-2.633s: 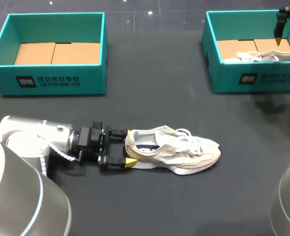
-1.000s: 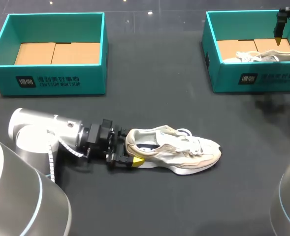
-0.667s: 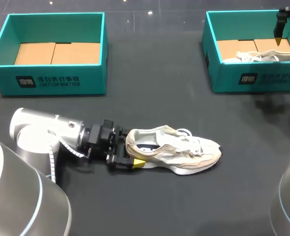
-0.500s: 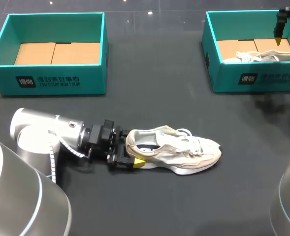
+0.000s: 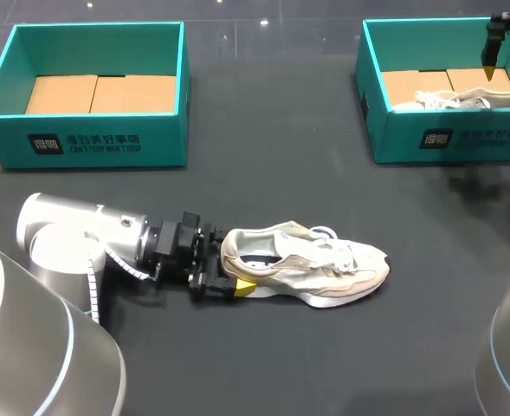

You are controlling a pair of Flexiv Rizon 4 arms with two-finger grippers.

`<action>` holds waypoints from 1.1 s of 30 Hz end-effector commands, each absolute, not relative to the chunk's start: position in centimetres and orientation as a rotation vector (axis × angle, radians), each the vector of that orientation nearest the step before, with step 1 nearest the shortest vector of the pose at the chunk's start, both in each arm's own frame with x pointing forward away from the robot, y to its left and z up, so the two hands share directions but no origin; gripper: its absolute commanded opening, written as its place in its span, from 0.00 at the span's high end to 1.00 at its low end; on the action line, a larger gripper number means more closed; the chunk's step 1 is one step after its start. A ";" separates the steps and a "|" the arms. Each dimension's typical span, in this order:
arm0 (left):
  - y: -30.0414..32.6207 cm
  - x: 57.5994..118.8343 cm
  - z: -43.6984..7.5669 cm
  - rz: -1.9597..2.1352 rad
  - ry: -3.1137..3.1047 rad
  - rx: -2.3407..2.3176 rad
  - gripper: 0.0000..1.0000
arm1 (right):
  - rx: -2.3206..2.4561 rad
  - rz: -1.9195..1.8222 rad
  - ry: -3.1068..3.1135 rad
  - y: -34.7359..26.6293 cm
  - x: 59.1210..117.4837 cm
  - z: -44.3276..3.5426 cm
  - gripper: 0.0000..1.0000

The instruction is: Take the shoe out of the shoebox, open the shoe tongue, remove and reinsert the insole, then place the shoe into the shoebox

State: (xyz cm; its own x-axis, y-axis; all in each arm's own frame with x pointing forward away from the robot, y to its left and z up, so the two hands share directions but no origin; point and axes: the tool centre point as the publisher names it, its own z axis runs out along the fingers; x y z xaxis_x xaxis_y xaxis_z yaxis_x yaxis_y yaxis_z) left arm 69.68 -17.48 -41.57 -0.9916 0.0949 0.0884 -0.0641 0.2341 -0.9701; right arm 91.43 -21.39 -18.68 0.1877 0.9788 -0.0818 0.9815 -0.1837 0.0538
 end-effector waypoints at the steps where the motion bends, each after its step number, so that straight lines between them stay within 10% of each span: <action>1: -17.5 69.4 -41.6 1.864 -2.368 -0.028 1.00 | 2.347 -0.042 1.944 -21.4 91.4 -18.7 0.00; 33: -17.5 69.4 -41.6 1.864 -2.368 -0.028 1.00 | 2.343 -0.031 1.875 -6.6 81.7 -17.2 0.00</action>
State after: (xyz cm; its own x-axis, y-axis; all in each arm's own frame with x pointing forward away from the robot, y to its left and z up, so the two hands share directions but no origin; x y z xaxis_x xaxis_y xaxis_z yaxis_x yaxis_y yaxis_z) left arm 69.65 -17.47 -41.57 -0.9916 0.0947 0.0883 -0.0640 0.2344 -0.9700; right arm 83.10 -8.23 -17.27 0.2190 0.9724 -0.0804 0.9751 -0.2152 0.0533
